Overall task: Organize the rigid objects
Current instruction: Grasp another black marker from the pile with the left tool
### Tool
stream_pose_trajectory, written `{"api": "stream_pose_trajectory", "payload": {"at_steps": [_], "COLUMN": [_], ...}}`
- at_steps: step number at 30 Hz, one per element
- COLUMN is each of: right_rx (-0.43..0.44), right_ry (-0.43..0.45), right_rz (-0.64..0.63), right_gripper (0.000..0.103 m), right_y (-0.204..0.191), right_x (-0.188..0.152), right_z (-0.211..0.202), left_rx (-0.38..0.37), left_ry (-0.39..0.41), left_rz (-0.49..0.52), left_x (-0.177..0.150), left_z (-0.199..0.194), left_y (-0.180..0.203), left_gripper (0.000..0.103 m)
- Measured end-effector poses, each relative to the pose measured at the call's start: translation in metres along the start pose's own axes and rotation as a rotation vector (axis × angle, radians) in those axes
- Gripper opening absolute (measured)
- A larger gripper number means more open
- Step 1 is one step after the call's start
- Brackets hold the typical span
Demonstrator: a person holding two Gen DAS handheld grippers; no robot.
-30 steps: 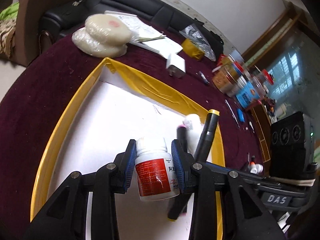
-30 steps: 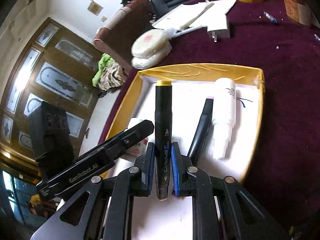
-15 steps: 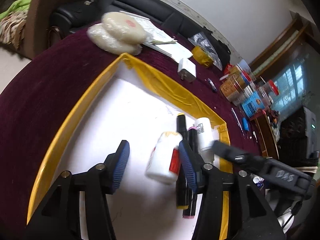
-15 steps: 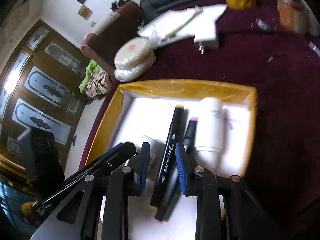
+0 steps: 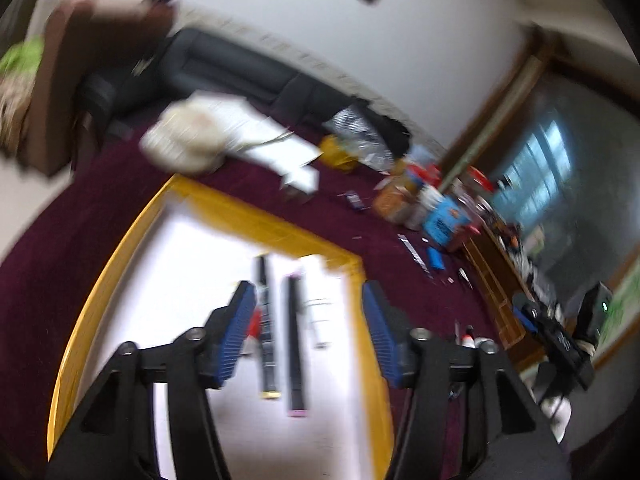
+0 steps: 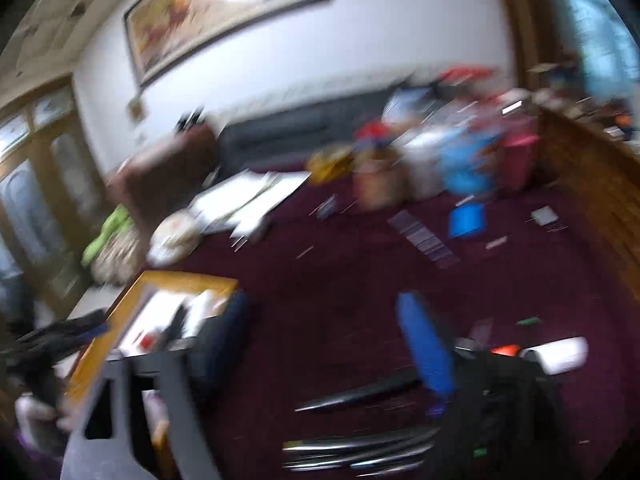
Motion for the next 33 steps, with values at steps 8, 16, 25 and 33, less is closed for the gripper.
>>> {"api": "stream_pose_trajectory", "payload": {"at_steps": [8,16,25,33], "right_rx": [-0.147,-0.173,-0.113,-0.122], "right_ry": [-0.003,0.019,-0.009,-0.052], "right_rz": [0.262,0.334,0.329,0.373], "right_gripper": [0.086,0.086,0.086,0.086], "right_y": [0.130,0.186,0.182,0.190], "right_x": [-0.002,-0.023,-0.029,-0.035], "right_z": [-0.006,-0.010,-0.003,0.005], "left_rx": [-0.092,-0.067,0.034,0.011], "left_ry": [-0.125,-0.264,-0.386,-0.452], "left_rz": [0.248,0.427,0.672,0.684], "left_x": [-0.021,-0.059,-0.088,-0.100], "left_z": [0.026,0.088,0.177,0.178], "left_y": [0.119,0.194,0.241,0.239], "left_gripper": [0.073,0.073,0.073,0.012]}}
Point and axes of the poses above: each gripper's, at about its wrist camera, not at the fingertips, and z roughly the way its jaws point, y to its right, x to its top, the point moved 2 cm from there along z, roughly the way its jaws point, and after that the axes turned 7 degrees about z, right-handed, at the moved point
